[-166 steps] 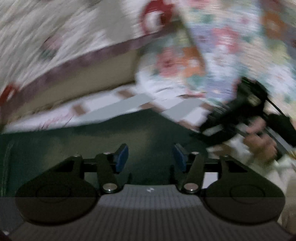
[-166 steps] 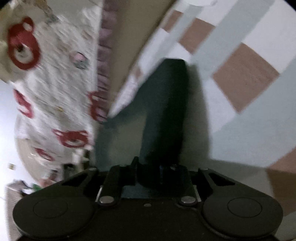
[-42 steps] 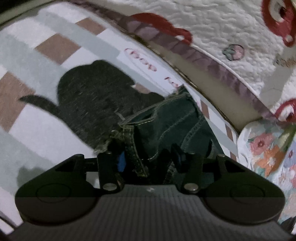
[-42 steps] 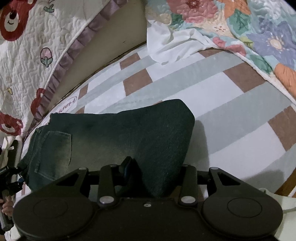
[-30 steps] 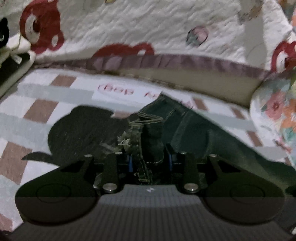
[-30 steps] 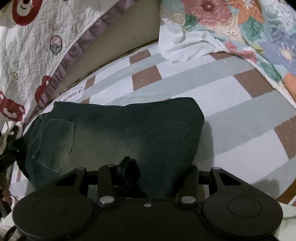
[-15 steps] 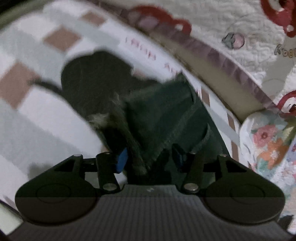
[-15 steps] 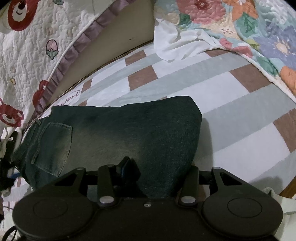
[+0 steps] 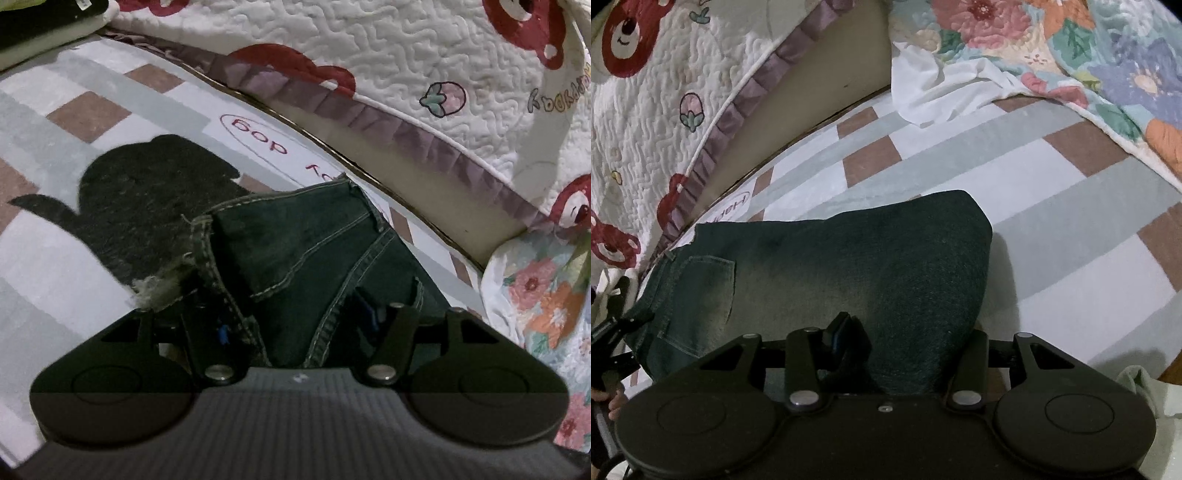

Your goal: Fold clothes

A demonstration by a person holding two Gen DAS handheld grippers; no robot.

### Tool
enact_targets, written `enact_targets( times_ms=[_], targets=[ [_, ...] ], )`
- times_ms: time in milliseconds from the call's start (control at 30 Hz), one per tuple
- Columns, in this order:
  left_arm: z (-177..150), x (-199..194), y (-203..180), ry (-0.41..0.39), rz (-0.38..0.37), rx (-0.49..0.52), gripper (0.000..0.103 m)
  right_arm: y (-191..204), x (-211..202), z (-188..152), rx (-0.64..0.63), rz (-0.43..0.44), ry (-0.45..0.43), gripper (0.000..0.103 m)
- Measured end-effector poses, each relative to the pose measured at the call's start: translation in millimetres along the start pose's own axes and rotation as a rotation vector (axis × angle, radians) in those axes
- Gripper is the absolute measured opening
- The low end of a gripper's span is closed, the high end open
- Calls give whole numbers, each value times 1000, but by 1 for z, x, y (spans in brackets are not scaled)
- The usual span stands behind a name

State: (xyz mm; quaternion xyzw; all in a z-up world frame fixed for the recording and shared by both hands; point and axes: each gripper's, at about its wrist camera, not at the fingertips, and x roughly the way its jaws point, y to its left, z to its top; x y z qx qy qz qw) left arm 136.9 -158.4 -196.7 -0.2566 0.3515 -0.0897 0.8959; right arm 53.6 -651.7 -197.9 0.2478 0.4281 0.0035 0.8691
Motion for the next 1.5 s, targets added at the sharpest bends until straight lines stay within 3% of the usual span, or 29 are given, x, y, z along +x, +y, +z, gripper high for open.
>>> enact_targets(
  times_ms=[67, 100, 200, 300, 400, 467, 567, 633, 733, 767, 800, 900, 967, 1167, 1300, 1433, 1500],
  targets=[
    [2, 2, -6, -7, -2, 32, 36, -1, -1, -1, 0, 7, -5, 50],
    [4, 1, -14, -21, 1, 78, 15, -1, -1, -1, 3, 10, -7, 50],
    [13, -8, -47, -68, -13, 200, 14, -3, -2, -2, 19, 22, -17, 50],
    [15, -26, -107, -139, -32, 418, 14, -4, -2, -4, 19, 26, -23, 50],
    [22, -54, -153, -226, -197, 525, 14, -3, -4, -6, 5, 29, -36, 50],
    [31, -71, -165, -290, -290, 542, 14, -3, -6, -6, 1, 32, -48, 50],
    [51, -65, -138, -273, -317, 408, 14, -3, -8, -8, -6, 37, -66, 50],
    [55, -38, -100, -185, -205, 340, 14, -4, -10, -9, 3, 36, -71, 50],
    [38, 23, -49, 18, 55, 382, 16, -5, -11, -11, 5, 30, -69, 50],
    [31, 32, -34, 48, 97, 373, 16, -6, -11, -11, 4, 30, -68, 50],
    [24, 38, -20, 59, 122, 353, 30, -6, -12, -11, 7, 33, -67, 50],
    [22, 22, 4, -5, 114, 241, 47, -9, -16, -10, 21, 40, -60, 50],
    [23, 11, 6, -39, 126, 216, 47, -12, -17, -11, 45, 53, -57, 50],
    [21, -15, -34, -86, -14, 299, 47, -25, -17, -22, 270, 169, 1, 50],
    [20, -32, -61, -115, -113, 358, 47, -21, -20, -36, 327, 231, 73, 51],
    [-19, -10, -108, 115, -365, 457, 48, -17, -26, -40, 327, 260, 99, 51],
    [-49, 4, -132, 227, -428, 544, 48, -17, -26, -41, 328, 267, 112, 51]
  ],
)
